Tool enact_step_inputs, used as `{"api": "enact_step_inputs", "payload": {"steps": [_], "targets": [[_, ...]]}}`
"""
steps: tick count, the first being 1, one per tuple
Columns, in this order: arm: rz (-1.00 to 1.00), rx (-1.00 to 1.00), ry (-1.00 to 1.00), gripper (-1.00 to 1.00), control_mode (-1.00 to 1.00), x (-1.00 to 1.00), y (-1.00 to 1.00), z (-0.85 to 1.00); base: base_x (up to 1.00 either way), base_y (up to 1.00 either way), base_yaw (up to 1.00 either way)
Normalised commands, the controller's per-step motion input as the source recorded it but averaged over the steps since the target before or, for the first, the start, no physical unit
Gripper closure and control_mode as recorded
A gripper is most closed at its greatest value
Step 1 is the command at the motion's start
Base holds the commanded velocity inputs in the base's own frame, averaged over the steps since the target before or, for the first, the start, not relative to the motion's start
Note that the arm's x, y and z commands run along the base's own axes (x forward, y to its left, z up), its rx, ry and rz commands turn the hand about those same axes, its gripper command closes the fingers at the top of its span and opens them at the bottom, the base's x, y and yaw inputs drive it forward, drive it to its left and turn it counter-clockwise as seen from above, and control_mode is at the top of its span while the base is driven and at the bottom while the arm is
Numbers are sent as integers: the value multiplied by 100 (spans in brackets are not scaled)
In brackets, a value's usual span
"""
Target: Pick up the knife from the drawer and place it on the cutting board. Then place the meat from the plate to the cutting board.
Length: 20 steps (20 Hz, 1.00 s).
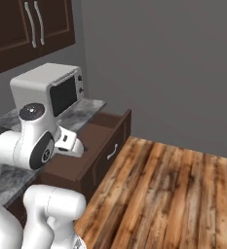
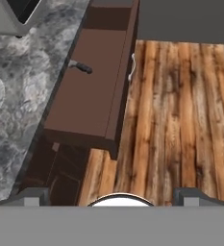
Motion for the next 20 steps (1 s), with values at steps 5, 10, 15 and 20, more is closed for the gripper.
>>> {"api": "enact_step_inputs", "payload": {"steps": [5, 10, 15, 20], "targets": [[-7, 0, 1, -100, -100, 35, 0, -44, 0, 0, 0], [-7, 0, 0, -100, -100, 38, 0, -45, 0, 0, 0], [-6, 0, 1, -100, -100, 41, 0, -39, 0, 0, 0], [0, 0, 1, -100, -100, 35, 0, -23, 0, 0, 0]]}}
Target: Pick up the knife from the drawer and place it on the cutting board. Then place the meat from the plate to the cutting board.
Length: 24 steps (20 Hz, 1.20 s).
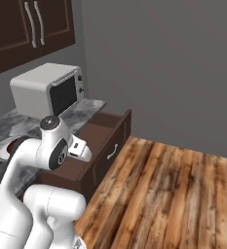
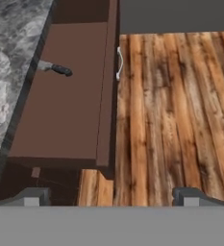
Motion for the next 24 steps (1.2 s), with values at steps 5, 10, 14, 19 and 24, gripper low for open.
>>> {"api": "enact_step_inputs", "payload": {"steps": [5, 10, 14, 19, 24], "targets": [[0, 3, 7, -100, -100, 56, 0, -32, 0, 0, 0], [0, 3, 9, -100, -100, 54, 0, -35, 0, 0, 0], [1, 2, 7, -100, -100, 53, -1, -36, 0, 0, 0], [1, 0, 0, -100, -100, 37, -2, -50, 0, 0, 0], [1, 2, 0, -100, -100, 35, -3, -45, 0, 0, 0]]}}
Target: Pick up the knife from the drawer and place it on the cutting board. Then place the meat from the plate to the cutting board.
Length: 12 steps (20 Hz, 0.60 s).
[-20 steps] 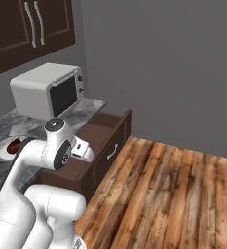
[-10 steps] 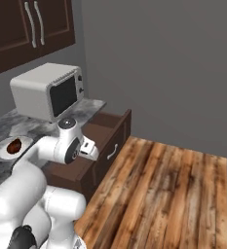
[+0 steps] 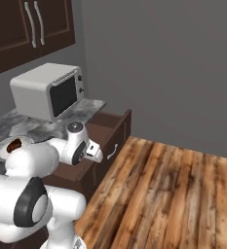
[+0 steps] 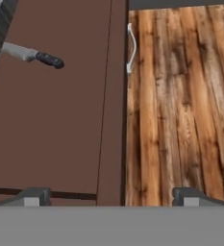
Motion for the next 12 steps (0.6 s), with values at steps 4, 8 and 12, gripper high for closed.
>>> {"api": "enact_step_inputs", "payload": {"steps": [4, 8, 12], "targets": [[1, 1, 0, -100, -100, 28, 0, -43, 0, 0, 0], [0, 0, 0, -100, -100, 30, 0, -37, 0, 0, 0], [0, 0, 2, -100, -100, 32, 0, -29, 0, 0, 0]]}}
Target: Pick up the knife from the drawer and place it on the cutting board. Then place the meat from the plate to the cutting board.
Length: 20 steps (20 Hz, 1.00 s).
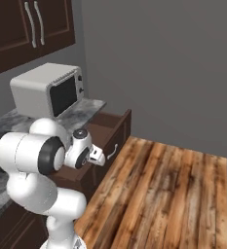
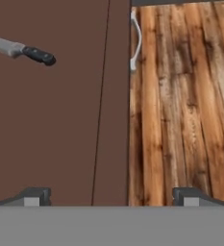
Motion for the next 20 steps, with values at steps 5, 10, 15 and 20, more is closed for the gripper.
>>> {"api": "enact_step_inputs", "payload": {"steps": [5, 10, 15, 20], "targets": [[0, 0, 2, -100, -100, 30, 0, -30, 0, 0, 0], [0, 0, 3, -100, -100, 32, 0, -28, 0, 0, 0], [1, 2, 2, -100, -100, 28, -2, -32, 0, 0, 0], [3, 9, 0, -100, -100, 8, -40, -38, 0, 0, 0]]}}
